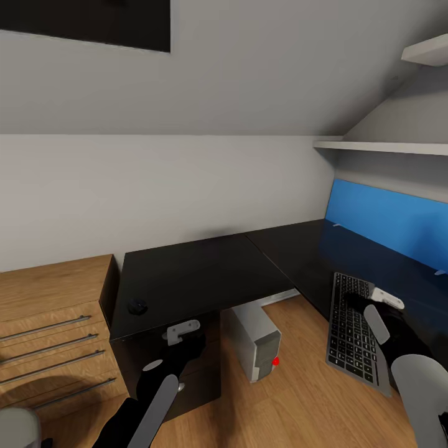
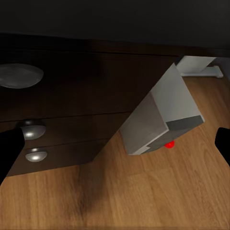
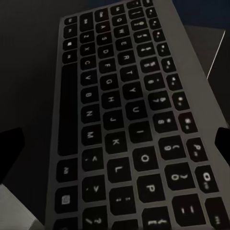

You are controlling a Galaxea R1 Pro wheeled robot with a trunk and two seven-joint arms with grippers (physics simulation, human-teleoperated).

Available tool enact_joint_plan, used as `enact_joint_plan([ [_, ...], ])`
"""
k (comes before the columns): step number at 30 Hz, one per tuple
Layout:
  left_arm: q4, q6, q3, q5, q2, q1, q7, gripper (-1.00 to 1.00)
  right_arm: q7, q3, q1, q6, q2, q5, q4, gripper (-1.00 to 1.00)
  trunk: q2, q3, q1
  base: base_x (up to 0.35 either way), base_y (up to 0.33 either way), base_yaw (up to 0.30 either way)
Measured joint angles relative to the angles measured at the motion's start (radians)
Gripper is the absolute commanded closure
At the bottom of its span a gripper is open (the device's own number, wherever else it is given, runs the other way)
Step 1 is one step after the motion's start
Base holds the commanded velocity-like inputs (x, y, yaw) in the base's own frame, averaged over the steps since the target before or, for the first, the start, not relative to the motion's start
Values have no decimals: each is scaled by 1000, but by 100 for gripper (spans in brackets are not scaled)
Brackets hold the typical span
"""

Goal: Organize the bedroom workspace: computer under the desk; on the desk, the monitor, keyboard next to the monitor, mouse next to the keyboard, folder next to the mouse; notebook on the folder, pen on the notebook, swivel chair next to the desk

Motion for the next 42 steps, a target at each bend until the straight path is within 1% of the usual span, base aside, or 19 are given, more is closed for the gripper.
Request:
enact_joint_plan([
  [4,0,0,0,0,0,0,0,-100,0,0,1,23,1,0,-15,-100,0,0,0,0,0,0],
  [10,1,0,0,1,0,0,0,-100,0,1,16,27,4,0,-44,-100,0,0,0,0,0,0],
  [11,1,0,0,1,0,0,0,-100,0,1,25,27,12,0,-64,-100,0,0,0,0,0,0],
  [12,1,0,0,1,0,0,0,-100,0,1,37,27,25,0,-91,-100,0,0,0,0,0,0],
  [14,1,0,0,1,0,0,0,-100,-1,1,54,27,41,3,-129,-100,0,0,0,0,0,0],
  [15,1,0,0,1,0,0,0,-100,-3,1,95,27,66,6,-213,-100,0,0,0,0,0,0],
  [17,1,0,0,1,0,0,0,-100,-5,1,165,31,94,6,-326,-100,0,0,0,0,0,0],
  [20,1,0,0,1,0,0,0,-100,-6,1,215,43,111,5,-415,-100,0,0,0,0,0,0],
  [21,1,0,0,1,0,0,0,-100,-6,1,263,68,133,4,-522,-100,0,0,0,0,0,0],
  [26,1,1,0,1,0,0,0,-100,-6,1,308,84,164,4,-620,-100,0,0,0,0,0,0],
  [27,1,0,0,1,0,0,0,-100,-6,1,321,89,174,4,-647,-100,0,0,0,0,0,0],
  [30,1,0,0,0,0,0,0,-100,-6,1,330,93,182,3,-668,-100,0,0,0,0,0,0],
  [35,1,0,0,0,0,0,0,-100,-6,1,335,94,186,3,-677,-100,0,0,0,-17,7,0],
  [42,1,0,0,0,0,0,0,-100,-5,2,339,93,188,4,-681,-100,0,0,0,-196,139,-25],
])
